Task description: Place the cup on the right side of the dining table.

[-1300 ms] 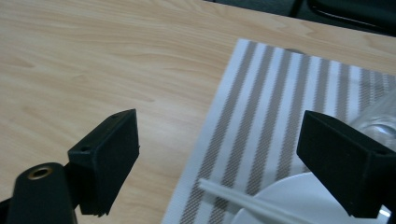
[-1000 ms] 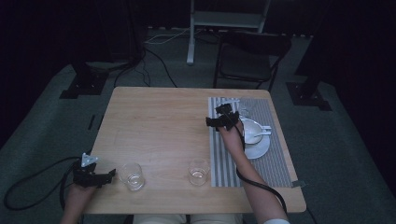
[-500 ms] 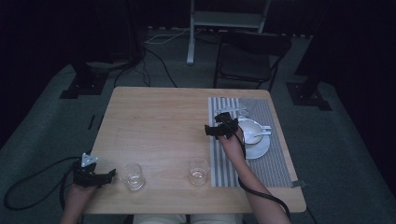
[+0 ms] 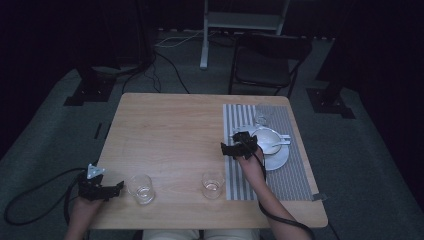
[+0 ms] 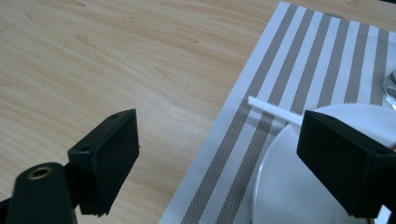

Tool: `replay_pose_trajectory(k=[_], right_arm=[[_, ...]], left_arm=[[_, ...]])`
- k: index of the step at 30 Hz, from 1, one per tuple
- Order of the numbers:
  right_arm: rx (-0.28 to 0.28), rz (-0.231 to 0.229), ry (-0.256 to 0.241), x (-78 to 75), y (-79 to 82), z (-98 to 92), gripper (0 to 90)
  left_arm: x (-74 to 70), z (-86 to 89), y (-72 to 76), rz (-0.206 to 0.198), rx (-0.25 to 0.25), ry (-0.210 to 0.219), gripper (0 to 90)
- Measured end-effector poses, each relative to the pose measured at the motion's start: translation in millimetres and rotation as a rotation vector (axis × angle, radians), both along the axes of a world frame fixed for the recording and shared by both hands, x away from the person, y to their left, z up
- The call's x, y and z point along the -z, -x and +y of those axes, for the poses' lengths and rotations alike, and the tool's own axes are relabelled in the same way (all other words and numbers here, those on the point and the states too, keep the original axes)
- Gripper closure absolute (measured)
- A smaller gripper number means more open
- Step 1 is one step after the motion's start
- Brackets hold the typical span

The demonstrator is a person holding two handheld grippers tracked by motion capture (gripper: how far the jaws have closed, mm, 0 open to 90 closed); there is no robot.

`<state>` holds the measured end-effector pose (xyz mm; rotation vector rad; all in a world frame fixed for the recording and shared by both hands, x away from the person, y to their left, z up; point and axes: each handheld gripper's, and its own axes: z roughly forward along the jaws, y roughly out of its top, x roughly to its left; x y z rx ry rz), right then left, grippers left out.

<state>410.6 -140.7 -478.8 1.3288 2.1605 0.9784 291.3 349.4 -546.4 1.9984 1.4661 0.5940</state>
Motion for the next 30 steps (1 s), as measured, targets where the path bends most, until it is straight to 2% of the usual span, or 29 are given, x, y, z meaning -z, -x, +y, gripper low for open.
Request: replay_pose_trajectory(k=[8, 12, 17, 19, 25, 30], right_arm=[[-0.026, 0.014, -0.028, 9.4, 24.4, -13.2, 12.6], [-0.031, 0.006, -0.010, 12.3, 36.8, -19.3, 12.6], [-0.021, 0.019, -0.022, 19.7, 48.0, -28.4, 12.6], [-0.018, 0.019, -0.015, 23.1, 52.8, -31.6, 12.6], [0.001, 0.002, -0.036, 27.9, 67.8, -45.2, 12.6], [0.012, 0.013, -0.039, 33.1, 78.3, -56.9, 12.6]], left_arm=[[0.0, 0.0, 0.0, 0.000, 0.000, 0.000, 0.8], [0.0, 0.0, 0.0, 0.000, 0.001, 0.000, 0.8], [0.0, 0.0, 0.0, 0.000, 0.000, 0.000, 0.8], [0.0, -0.1, 0.0, 0.000, -0.001, 0.000, 0.8], [0.0, -0.1, 0.0, 0.000, -0.001, 0.001, 0.8], [0.0, 0.0, 0.0, 0.000, 0.000, 0.000, 0.8]])
